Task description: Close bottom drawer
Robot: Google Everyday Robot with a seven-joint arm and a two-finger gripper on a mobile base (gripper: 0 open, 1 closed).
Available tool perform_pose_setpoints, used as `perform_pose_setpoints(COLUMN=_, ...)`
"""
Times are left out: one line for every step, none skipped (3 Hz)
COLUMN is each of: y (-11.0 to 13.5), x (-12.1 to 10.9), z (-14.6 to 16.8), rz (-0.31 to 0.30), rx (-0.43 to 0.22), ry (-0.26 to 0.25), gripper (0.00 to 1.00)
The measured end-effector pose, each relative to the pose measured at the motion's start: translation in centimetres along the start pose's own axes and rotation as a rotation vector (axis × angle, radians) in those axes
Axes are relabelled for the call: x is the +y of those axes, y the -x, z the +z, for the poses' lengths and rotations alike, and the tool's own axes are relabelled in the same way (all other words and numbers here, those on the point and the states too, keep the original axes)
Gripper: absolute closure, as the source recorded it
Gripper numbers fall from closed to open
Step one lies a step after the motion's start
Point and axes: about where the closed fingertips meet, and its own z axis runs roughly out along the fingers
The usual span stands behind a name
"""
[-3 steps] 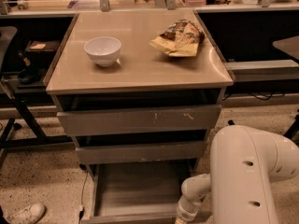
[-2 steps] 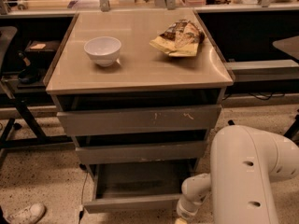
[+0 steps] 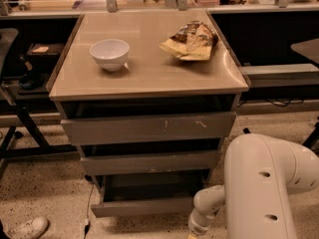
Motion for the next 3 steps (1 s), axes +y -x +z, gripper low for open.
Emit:
perform_pose_setpoints(y=0.00, x=0.00, z=0.00, rz=0.000, rx=0.000, ry=0.000, gripper=0.39)
perform_pose_setpoints(y=0.00, x=0.00, z=0.00, rz=0.000, rx=0.000, ry=0.000, gripper=0.63)
perform_pose_setpoints(y=0.22, x=-0.74, z=0.28, rz=0.004, rx=0.003, ry=-0.006, gripper=0.86)
